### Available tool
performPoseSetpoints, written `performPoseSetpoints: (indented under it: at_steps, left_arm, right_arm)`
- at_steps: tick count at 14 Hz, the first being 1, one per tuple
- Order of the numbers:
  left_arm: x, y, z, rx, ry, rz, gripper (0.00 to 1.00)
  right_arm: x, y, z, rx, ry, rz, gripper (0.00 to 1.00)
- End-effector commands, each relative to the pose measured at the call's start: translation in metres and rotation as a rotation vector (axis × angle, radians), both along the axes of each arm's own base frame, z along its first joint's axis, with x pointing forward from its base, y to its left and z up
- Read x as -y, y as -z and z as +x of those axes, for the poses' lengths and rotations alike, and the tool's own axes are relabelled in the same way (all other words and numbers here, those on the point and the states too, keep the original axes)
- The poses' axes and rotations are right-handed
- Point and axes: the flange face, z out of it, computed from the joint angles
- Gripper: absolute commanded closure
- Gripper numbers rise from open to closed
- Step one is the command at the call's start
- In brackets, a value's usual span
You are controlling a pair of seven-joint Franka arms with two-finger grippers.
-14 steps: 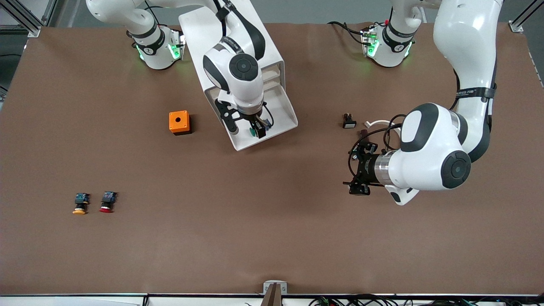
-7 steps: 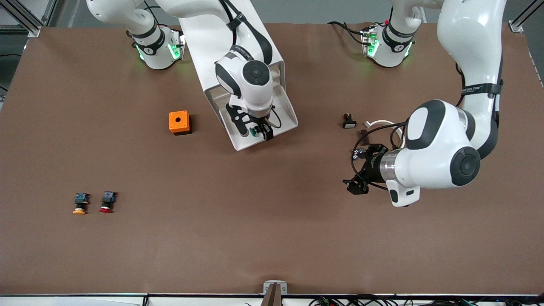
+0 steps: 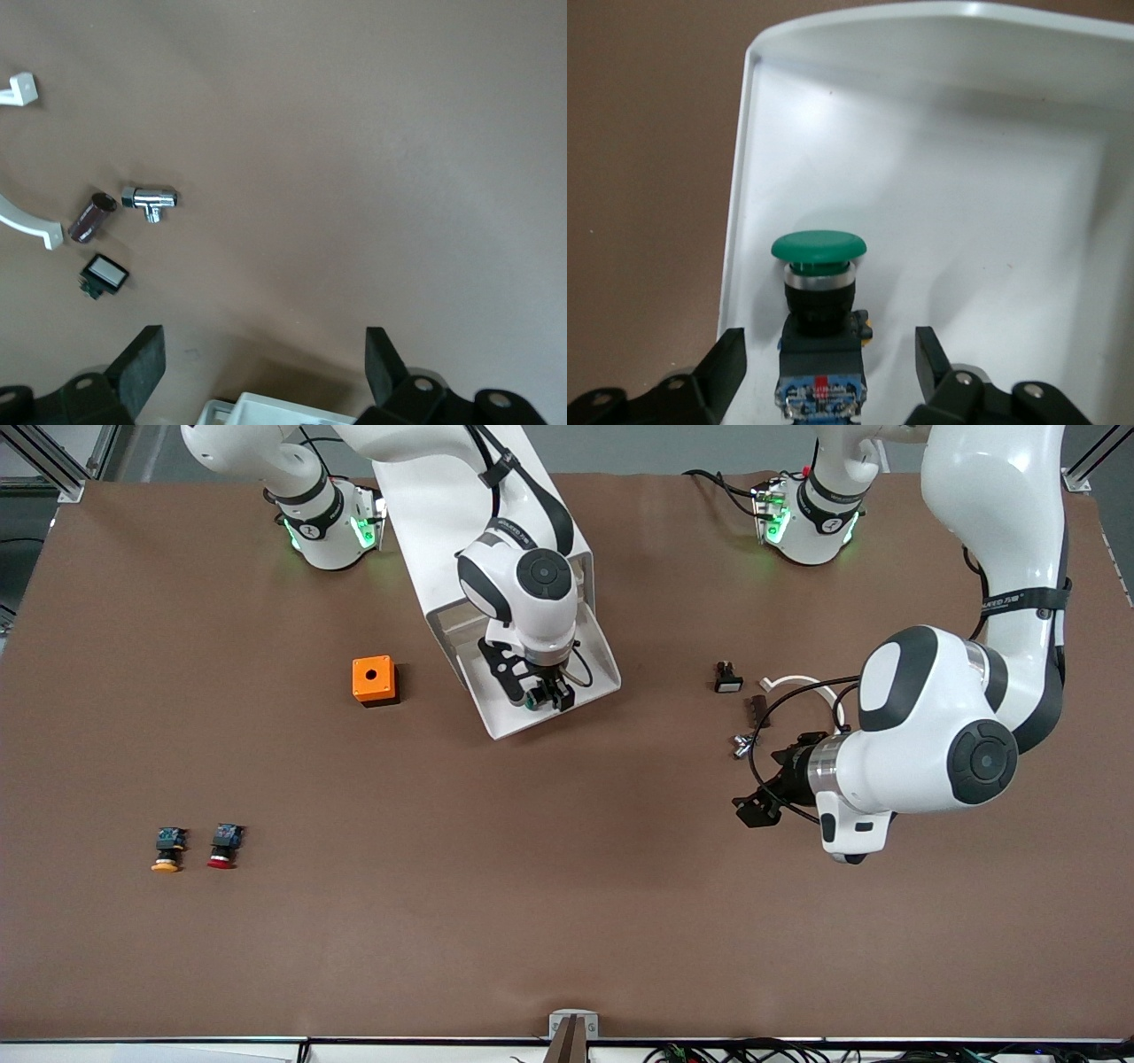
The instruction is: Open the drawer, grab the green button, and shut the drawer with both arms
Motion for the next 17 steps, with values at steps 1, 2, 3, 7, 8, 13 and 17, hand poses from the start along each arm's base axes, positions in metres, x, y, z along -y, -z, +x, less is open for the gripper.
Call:
performPoseSetpoints:
  at_steps: [1,2,3,7,8,13,17]
  left_arm:
    - [-0.008,0.007,-0.011,0.005,0.122,0.001,0.01]
    - [-0.008,0.011,-0.012,0.004,0.141,-0.002,0.01]
    - [-0.008,0.013,-0.013,0.005,0.153,0.002,0.01]
    - [-0.003,0.031,-0.018,0.011,0.192,0.011,0.01]
    - [0.001,0.039,-0.022,0.026,0.191,0.011,0.01]
    - [0.051,0.07,-0.045,0.101,0.238,-0.026,0.01]
    - [0.112,0.108,-0.069,0.17,0.31,-0.03,0.01]
  right_arm:
    - [-0.006,0.001,-0.001,0.013,-0.009,-0.007,0.54]
    - [-0.006,0.003,-0.001,0.011,-0.009,-0.009,0.68]
    - [-0.008,0.002,-0.004,0.01,-0.013,-0.009,0.85]
    - [-0.008,-0.02,0.017,0.032,-0.033,0.026,1.0]
    - [-0.003,-0.032,0.032,0.029,-0.039,0.031,1.0]
    - [0.057,-0.078,0.099,-0.002,-0.354,0.026,1.0]
    - [0.142,-0.088,0.157,-0.022,-0.659,0.037,1.0]
